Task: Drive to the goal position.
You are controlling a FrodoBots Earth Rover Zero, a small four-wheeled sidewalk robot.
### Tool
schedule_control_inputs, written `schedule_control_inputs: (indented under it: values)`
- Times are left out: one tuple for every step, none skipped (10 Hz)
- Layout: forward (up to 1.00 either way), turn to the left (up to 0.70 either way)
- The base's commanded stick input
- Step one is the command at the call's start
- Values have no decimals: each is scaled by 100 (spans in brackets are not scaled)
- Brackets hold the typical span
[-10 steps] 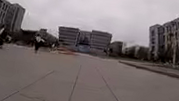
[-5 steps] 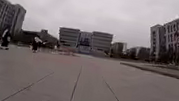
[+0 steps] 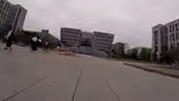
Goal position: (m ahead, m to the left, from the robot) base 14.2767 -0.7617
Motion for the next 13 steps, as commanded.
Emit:
schedule_control_inputs:
  values:
    - [100, 0]
    - [100, 0]
    - [100, 0]
    - [100, 0]
    - [100, 0]
    - [100, 0]
    - [100, 0]
    - [100, 0]
    - [100, 0]
    - [100, 0]
    - [100, 0]
    - [100, 0]
    - [100, 0]
